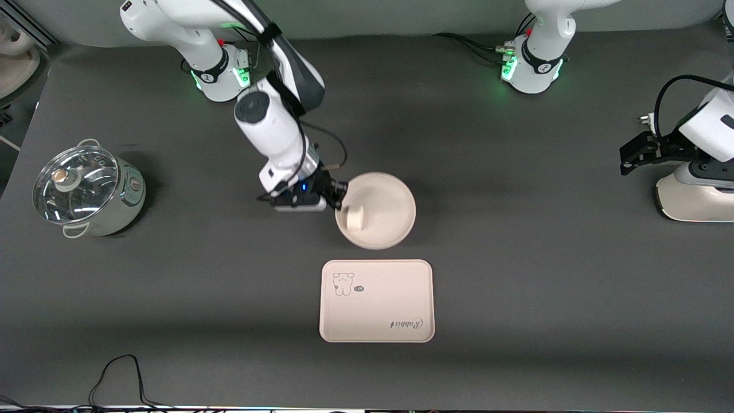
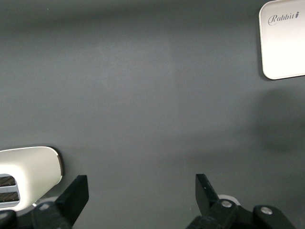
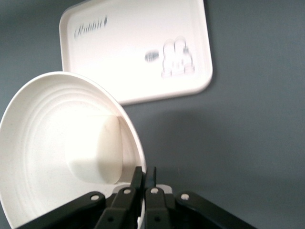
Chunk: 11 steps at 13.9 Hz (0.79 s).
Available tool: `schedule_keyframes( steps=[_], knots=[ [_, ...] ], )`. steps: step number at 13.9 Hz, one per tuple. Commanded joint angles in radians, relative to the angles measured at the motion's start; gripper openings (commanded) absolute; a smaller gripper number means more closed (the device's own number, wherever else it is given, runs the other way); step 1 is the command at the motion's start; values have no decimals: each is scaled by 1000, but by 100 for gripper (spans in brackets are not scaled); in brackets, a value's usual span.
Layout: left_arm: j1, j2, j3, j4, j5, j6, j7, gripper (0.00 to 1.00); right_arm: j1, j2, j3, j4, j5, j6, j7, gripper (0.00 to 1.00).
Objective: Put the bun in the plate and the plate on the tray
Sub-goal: 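Lift the plate with the right gripper and carry it onto the tray, then lower the plate onto the tray and open the right gripper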
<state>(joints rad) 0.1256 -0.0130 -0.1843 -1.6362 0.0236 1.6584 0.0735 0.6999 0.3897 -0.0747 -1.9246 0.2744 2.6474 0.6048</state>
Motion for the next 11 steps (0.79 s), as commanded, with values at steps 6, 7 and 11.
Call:
schedule_keyframes(
  steps=[6, 7, 11],
  knots=[
    [-9, 13, 6, 32, -4, -16, 6, 100, -118, 392, 4, 597, 98, -192, -43, 0],
    [-8, 13, 6, 32, -4, -17, 8, 100, -118, 408, 4, 602, 103, -188, -60, 0],
    [-4, 13, 6, 32, -2, -22, 11, 100, -120, 492, 4, 602, 104, -86, -91, 0]
  ],
)
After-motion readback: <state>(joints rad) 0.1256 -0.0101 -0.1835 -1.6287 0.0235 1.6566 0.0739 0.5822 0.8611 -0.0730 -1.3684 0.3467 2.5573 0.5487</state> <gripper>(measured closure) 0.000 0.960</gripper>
